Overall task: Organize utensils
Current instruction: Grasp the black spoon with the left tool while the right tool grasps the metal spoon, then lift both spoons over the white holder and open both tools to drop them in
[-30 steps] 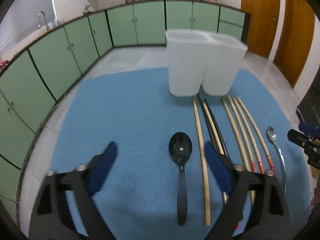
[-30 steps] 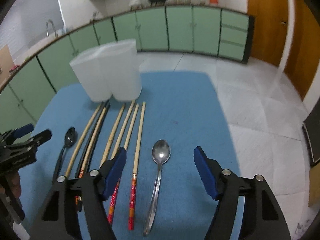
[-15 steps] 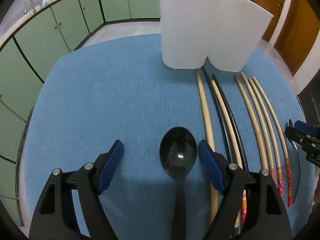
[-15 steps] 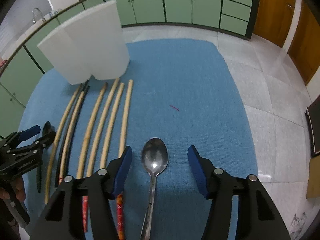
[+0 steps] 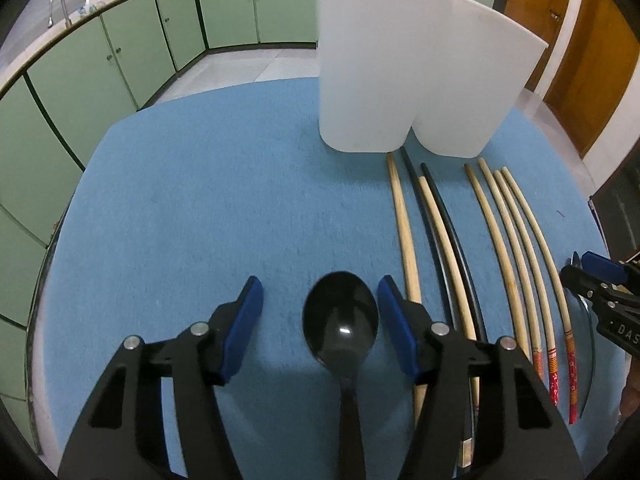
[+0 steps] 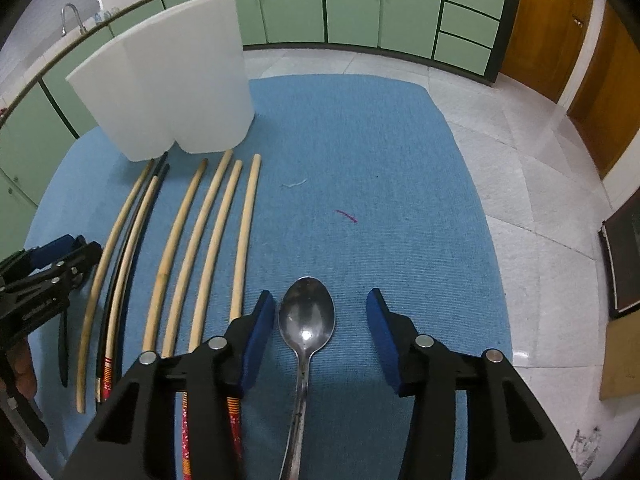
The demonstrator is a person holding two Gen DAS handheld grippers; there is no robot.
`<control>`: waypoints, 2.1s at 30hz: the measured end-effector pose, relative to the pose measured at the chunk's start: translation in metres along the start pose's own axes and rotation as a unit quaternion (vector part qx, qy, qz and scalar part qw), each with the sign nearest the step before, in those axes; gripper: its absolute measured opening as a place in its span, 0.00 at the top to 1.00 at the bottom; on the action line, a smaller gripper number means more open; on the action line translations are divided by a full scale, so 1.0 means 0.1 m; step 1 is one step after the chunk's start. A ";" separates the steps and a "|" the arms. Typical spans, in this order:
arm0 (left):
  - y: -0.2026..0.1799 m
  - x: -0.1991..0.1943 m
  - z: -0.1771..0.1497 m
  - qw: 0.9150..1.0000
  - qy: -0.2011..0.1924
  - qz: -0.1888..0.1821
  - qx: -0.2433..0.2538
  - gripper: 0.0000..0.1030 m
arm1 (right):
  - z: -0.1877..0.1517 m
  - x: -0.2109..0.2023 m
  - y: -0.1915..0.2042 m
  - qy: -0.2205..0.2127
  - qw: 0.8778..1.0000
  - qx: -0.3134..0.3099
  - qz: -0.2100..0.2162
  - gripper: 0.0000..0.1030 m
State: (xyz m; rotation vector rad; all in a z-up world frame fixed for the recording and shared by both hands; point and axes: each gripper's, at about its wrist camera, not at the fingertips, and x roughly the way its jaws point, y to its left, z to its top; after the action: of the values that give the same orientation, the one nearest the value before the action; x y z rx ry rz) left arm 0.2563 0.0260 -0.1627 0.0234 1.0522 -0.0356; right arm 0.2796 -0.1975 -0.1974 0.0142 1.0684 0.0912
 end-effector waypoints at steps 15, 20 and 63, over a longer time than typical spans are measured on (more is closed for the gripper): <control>-0.04 -0.53 -0.21 0.990 -0.132 -0.037 -0.018 0.68 | -0.09 -0.29 -0.08 -0.063 0.996 0.022 0.057 0.73; -0.02 -0.94 -0.19 0.972 -0.226 -0.053 -0.020 0.68 | -0.02 -0.74 -0.14 -0.159 0.983 0.023 0.082 0.73; -0.08 -0.62 1.68 0.912 -0.396 -0.101 -0.039 0.68 | 1.91 -1.27 0.35 -0.356 0.921 -0.006 0.157 0.73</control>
State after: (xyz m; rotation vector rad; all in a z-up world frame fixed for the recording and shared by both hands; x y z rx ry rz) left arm 0.3708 0.0132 -0.0256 -0.1624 0.2352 -0.1768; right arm 0.3836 -0.1670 0.0073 0.1955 0.3262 0.3552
